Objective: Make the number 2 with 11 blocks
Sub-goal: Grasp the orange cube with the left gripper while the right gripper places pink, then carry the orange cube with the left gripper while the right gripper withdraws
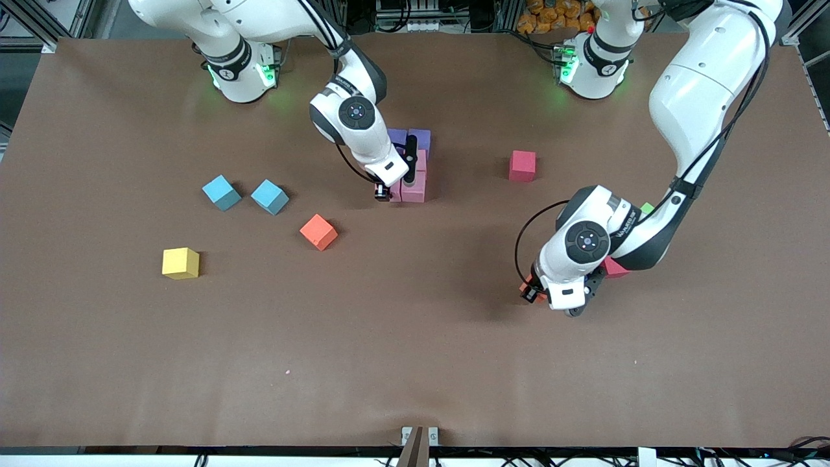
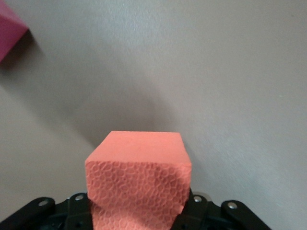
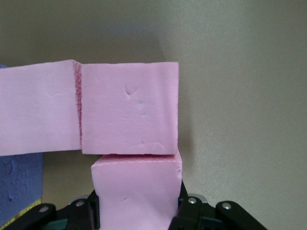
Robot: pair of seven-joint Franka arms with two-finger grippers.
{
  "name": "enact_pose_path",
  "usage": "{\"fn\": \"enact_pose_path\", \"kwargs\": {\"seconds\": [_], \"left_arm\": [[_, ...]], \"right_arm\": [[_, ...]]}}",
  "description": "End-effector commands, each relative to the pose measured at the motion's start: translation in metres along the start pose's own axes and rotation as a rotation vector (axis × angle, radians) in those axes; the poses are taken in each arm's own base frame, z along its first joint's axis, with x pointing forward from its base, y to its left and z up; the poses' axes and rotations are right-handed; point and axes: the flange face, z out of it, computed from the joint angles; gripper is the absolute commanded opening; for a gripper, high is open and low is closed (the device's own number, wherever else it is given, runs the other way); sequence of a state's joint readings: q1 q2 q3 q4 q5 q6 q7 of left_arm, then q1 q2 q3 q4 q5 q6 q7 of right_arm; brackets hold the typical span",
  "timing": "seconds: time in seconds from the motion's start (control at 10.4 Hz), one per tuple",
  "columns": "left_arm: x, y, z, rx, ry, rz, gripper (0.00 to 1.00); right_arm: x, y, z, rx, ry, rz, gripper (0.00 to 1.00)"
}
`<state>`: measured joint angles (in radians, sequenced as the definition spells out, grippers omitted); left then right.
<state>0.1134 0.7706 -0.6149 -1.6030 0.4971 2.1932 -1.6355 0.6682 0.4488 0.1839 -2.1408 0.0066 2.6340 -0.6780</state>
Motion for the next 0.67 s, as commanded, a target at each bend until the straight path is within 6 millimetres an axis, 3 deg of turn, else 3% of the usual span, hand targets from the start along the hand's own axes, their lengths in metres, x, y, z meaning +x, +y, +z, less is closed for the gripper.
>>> {"fn": "enact_pose_path", "kwargs": {"seconds": [0.0, 0.1, 0.58], "left_arm": [[-0.01, 0.0, -0.015, 0.003, 0.005, -0.097, 0.45], [-0.02, 0.002, -0.019, -0.003, -0.005, -0.118, 0.45], [-0.061, 0.002, -0.021, 0.043, -0.008, -0.214, 0.46]], "right_arm": [[0.004, -0.004, 0.011, -0.017, 0.018, 0.001, 0.76], [0.004, -0.003, 0.011, -0.017, 0.017, 0.002, 1.0], [0.0, 0.0, -0.011, -0.025, 0.008, 0.0, 1.0]]}}
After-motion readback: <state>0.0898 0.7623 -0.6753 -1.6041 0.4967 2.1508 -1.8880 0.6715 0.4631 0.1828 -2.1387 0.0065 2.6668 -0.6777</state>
